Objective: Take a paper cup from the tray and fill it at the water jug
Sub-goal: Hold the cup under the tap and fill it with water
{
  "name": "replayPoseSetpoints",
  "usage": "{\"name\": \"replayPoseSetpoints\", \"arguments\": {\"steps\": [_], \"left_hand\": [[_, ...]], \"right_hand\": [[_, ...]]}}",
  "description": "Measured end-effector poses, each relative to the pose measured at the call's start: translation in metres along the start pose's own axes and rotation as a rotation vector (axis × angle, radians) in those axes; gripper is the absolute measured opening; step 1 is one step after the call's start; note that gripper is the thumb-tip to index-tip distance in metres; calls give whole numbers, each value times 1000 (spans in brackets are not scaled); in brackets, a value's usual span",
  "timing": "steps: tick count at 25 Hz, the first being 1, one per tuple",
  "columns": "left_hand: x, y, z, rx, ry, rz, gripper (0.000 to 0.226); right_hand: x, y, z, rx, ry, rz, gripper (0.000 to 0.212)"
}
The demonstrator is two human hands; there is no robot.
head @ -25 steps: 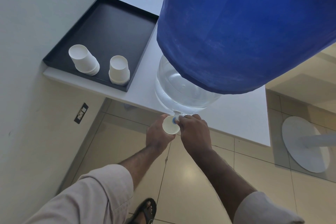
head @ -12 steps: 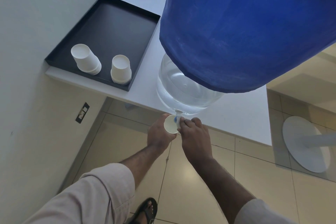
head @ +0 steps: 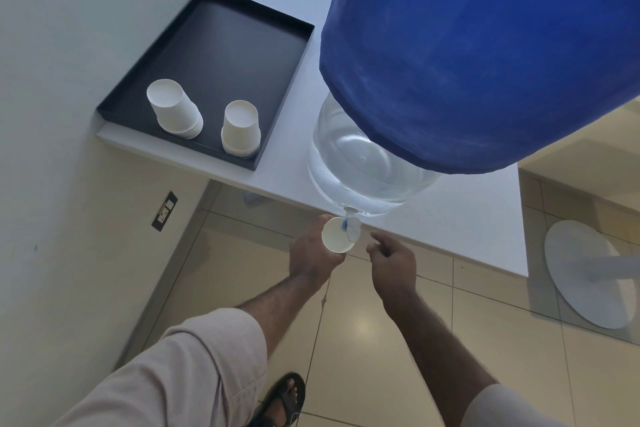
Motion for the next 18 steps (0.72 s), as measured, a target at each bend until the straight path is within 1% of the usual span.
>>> {"name": "replayPoseSetpoints", "arguments": {"steps": [2,4,8,13,18], "left_hand": [[0,1,2,22,1,-19,63],[1,2,4,57,18,-40,61],[3,2,7,88,44,-64,55],[6,3,9,83,32,-61,59],[5,4,10,73,35,-48,60]], "right_hand": [[3,-4,-6,78,42,-91,30],[5,-6,-14,105,94,-150,34],[10,-7,-28,114,175,-169,35],[15,-7,-35,137,177,-156,30],[15,-11,-42,168,148,-168,33]]}}
Point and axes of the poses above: each hand's wrist, its own x-axis towards the middle knuckle, its own z-axis out of the back of the hand, y = z × x, the point moved 3 cm from there along x, towards the middle knuckle, and after that the axes turned 6 degrees about y, right-handed, at the moved point
